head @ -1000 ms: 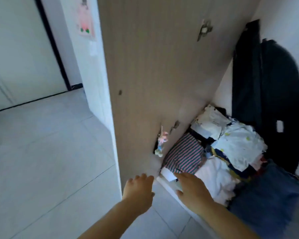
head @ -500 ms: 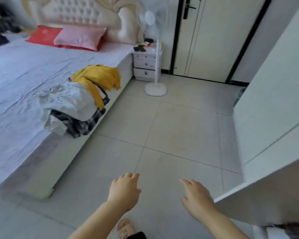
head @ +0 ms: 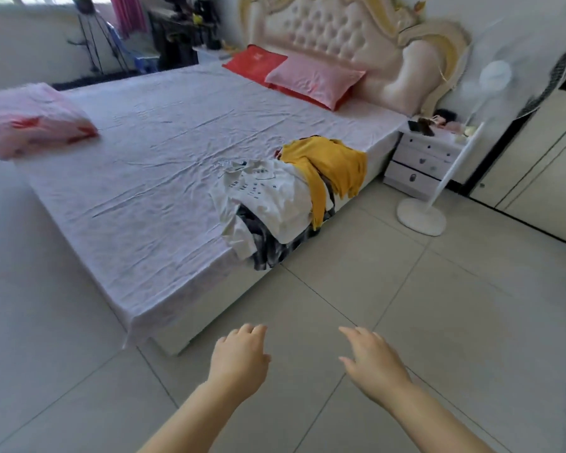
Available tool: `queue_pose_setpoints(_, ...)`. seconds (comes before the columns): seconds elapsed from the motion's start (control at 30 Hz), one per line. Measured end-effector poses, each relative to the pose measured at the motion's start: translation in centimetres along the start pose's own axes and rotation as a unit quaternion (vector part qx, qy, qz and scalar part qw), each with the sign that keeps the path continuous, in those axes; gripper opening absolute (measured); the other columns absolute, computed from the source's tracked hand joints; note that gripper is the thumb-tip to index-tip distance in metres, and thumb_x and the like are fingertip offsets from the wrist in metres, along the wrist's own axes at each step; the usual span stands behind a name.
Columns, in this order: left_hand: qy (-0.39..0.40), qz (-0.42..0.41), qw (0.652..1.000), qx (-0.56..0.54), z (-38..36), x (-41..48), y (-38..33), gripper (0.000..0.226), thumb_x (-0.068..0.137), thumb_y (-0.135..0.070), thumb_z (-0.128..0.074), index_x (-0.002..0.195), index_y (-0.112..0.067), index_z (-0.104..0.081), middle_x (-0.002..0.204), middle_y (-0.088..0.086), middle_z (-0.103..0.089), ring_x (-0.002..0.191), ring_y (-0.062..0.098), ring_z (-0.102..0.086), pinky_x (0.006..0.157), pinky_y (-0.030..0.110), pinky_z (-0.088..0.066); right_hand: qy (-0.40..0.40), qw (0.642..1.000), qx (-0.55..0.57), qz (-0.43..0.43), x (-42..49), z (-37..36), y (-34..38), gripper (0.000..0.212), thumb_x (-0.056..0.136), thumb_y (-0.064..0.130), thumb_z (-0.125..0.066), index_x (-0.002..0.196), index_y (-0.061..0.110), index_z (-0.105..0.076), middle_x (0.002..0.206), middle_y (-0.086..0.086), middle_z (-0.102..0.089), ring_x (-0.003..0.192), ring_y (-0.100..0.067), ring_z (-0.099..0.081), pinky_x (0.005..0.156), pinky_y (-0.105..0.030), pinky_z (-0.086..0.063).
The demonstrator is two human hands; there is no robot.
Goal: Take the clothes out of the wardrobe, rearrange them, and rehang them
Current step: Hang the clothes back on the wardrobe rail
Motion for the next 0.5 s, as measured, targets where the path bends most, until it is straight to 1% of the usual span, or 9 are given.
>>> queue_pose_setpoints(0.1, -0.004, 0.030, 0.999, -0.013, 2.7, 3.7, 3.4, 0.043, 0.094, -0.035, -0.044, 0.134, -0.020, -0.035, 0.137, 0.000, -0.041, 0.124, 0.022, -0.041, 0.098, 0.033, -0.035, 0.005, 1.000, -0.002, 0.016, 4.9, 1.5, 2.4, 0.051, 0.095, 0.033, -0.044, 0.143, 0.024, -0.028, 0.141, 0.007, -0.039, 0.130, -0.016, -0.035, 0.103, -0.027, -0.031)
queue_pose_setpoints(0.2, -0.011, 0.052, 0.998, -0.027, 4.9, 7.9, 5.5, 0.044, 0.094, -0.033, -0.045, 0.134, -0.021, -0.036, 0.137, 0.000, -0.042, 0.123, 0.022, -0.042, 0.097, 0.033, -0.035, 0.015, 1.000, -0.002, 0.025, 10.0, 2.9, 3.4, 0.052, 0.095, 0.032, -0.045, 0.144, 0.024, -0.028, 0.141, 0.007, -0.039, 0.130, -0.015, -0.035, 0.104, -0.027, -0.030)
queue_pose_setpoints(0.4, -0.013, 0.093, 0.995, -0.043, 8.3, 17.8, 7.3, 0.049, 0.093, -0.036, -0.046, 0.138, -0.023, -0.033, 0.138, 0.000, -0.042, 0.122, 0.022, -0.044, 0.096, 0.033, -0.039, 0.024, 0.997, -0.009, 0.073, 22.4, 5.3, 5.1, 0.052, 0.094, 0.033, -0.047, 0.143, 0.025, -0.029, 0.141, 0.007, -0.041, 0.128, -0.015, -0.038, 0.104, -0.027, -0.030)
queue_pose_setpoints(0.5, -0.018, 0.125, 0.990, -0.061, 10.8, 22.5, 7.6, 0.043, 0.091, -0.034, -0.048, 0.133, -0.024, -0.039, 0.135, -0.001, -0.045, 0.116, 0.021, -0.048, 0.089, 0.032, -0.042, 0.036, 0.994, -0.005, 0.101, 28.7, 7.3, 5.4, 0.052, 0.095, 0.032, -0.047, 0.143, 0.025, -0.029, 0.141, 0.006, -0.040, 0.129, -0.015, -0.037, 0.105, -0.028, -0.029)
Point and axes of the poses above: each hand's wrist, its own x-axis towards the middle knuckle, its own z-axis out of the back of the hand, y = z × x, the point moved 9 cm from there along x, towards the middle knuckle
